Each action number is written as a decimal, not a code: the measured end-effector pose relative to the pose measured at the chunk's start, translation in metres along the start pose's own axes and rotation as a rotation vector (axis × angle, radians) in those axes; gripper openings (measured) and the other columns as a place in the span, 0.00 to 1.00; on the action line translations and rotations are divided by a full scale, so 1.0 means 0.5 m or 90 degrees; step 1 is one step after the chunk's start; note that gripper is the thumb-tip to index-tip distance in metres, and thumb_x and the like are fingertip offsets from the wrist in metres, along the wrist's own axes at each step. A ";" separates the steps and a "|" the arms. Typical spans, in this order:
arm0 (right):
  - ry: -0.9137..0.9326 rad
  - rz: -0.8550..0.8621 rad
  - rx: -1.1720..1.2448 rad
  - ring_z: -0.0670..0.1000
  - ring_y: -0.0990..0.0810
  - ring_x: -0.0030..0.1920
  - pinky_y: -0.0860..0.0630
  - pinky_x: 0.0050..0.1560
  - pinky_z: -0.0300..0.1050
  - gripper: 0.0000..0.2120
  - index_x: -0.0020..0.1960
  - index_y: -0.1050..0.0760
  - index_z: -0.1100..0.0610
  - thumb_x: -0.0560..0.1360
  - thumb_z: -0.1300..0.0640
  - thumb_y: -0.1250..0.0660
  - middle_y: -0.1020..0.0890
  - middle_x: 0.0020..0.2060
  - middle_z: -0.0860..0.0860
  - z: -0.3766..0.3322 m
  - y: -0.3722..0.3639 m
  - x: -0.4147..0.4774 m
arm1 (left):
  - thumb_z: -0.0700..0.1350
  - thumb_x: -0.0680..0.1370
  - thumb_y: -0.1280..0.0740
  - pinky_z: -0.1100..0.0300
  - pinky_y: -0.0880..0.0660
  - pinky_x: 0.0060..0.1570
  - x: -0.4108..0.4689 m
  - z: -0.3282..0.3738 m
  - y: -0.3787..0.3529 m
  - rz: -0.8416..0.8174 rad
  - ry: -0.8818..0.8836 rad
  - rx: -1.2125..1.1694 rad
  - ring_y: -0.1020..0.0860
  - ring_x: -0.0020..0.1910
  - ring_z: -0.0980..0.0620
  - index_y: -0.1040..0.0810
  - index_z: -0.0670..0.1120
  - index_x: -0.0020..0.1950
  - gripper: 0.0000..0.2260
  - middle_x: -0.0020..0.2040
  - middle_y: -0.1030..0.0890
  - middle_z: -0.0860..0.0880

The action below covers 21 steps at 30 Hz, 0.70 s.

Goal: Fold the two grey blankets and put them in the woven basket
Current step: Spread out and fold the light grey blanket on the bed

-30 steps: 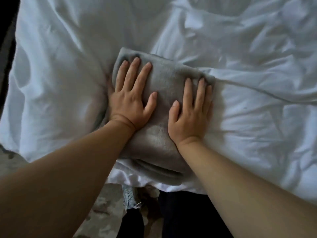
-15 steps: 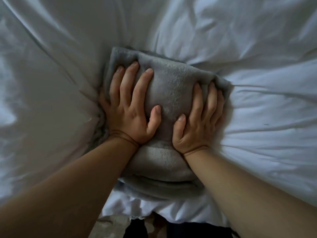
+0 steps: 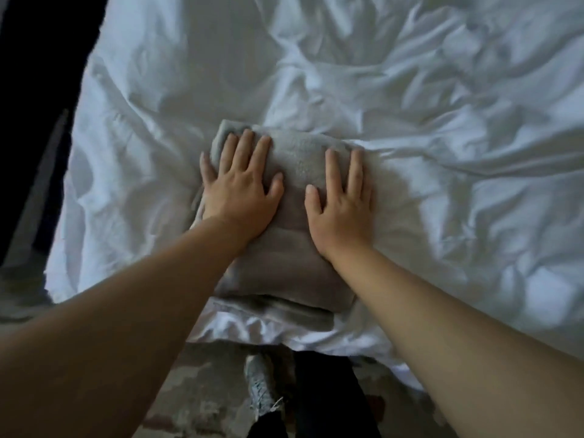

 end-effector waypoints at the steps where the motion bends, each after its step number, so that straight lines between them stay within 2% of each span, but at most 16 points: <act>1: -0.015 -0.017 0.008 0.61 0.48 0.76 0.49 0.74 0.56 0.31 0.78 0.50 0.50 0.78 0.41 0.49 0.50 0.77 0.60 0.002 0.016 -0.020 | 0.57 0.79 0.48 0.41 0.63 0.72 -0.014 0.006 0.020 -0.002 -0.020 0.023 0.57 0.78 0.49 0.50 0.54 0.78 0.28 0.79 0.53 0.48; 4: -0.040 -0.090 0.057 0.59 0.57 0.77 0.53 0.75 0.55 0.34 0.78 0.59 0.49 0.79 0.38 0.51 0.60 0.77 0.58 0.008 0.048 -0.109 | 0.54 0.79 0.45 0.40 0.64 0.72 -0.075 0.020 0.061 0.000 -0.100 0.060 0.58 0.78 0.46 0.50 0.53 0.78 0.29 0.79 0.57 0.45; 7: -0.069 -0.145 0.103 0.59 0.59 0.77 0.51 0.75 0.55 0.36 0.78 0.62 0.50 0.79 0.37 0.50 0.62 0.77 0.58 0.006 0.047 -0.199 | 0.61 0.77 0.43 0.42 0.58 0.74 -0.139 0.013 0.059 -0.077 -0.166 0.074 0.57 0.78 0.48 0.48 0.55 0.78 0.31 0.79 0.55 0.49; 10: -0.067 -0.193 0.073 0.60 0.57 0.77 0.52 0.75 0.56 0.39 0.78 0.64 0.51 0.77 0.35 0.50 0.61 0.77 0.59 0.006 0.012 -0.254 | 0.74 0.67 0.43 0.44 0.59 0.74 -0.167 -0.037 0.033 -0.216 -0.124 0.055 0.60 0.77 0.51 0.59 0.61 0.77 0.45 0.78 0.62 0.55; 12: -0.051 -0.172 0.024 0.62 0.54 0.76 0.50 0.73 0.58 0.41 0.78 0.65 0.51 0.76 0.32 0.50 0.60 0.77 0.61 0.009 -0.019 -0.268 | 0.78 0.61 0.41 0.42 0.59 0.74 -0.162 -0.069 0.010 -0.260 -0.117 0.070 0.62 0.77 0.51 0.65 0.62 0.75 0.52 0.77 0.65 0.57; 15: -0.066 -0.138 0.006 0.64 0.55 0.76 0.52 0.73 0.61 0.45 0.77 0.66 0.49 0.73 0.30 0.46 0.60 0.76 0.63 0.019 -0.069 -0.247 | 0.80 0.55 0.40 0.37 0.60 0.72 -0.134 -0.082 -0.033 -0.264 -0.122 0.110 0.65 0.76 0.51 0.70 0.60 0.74 0.59 0.76 0.69 0.57; 18: -0.069 -0.139 -0.030 0.65 0.60 0.75 0.59 0.73 0.61 0.46 0.71 0.75 0.49 0.72 0.29 0.49 0.63 0.75 0.65 0.038 -0.137 -0.213 | 0.80 0.51 0.39 0.33 0.62 0.71 -0.101 -0.077 -0.089 -0.246 -0.133 0.120 0.67 0.75 0.50 0.73 0.57 0.73 0.64 0.74 0.71 0.56; 19: -0.070 -0.130 -0.040 0.66 0.60 0.75 0.59 0.73 0.62 0.45 0.71 0.75 0.50 0.71 0.29 0.52 0.62 0.75 0.66 0.043 -0.160 -0.208 | 0.80 0.51 0.39 0.33 0.64 0.69 -0.095 -0.078 -0.110 -0.236 -0.131 0.118 0.68 0.75 0.51 0.73 0.57 0.73 0.65 0.74 0.71 0.56; 21: -0.071 -0.086 -0.051 0.71 0.54 0.74 0.55 0.72 0.65 0.45 0.76 0.69 0.52 0.70 0.30 0.55 0.54 0.74 0.70 0.042 -0.192 -0.207 | 0.80 0.51 0.38 0.34 0.67 0.67 -0.091 -0.084 -0.142 -0.211 -0.128 0.119 0.69 0.73 0.53 0.75 0.56 0.72 0.65 0.73 0.72 0.57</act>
Point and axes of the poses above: each hand's wrist, its own x-axis towards the middle knuckle, its own y-axis out of the back of the hand, z = x × y, the point moved 1 cm from there along x, towards the middle knuckle
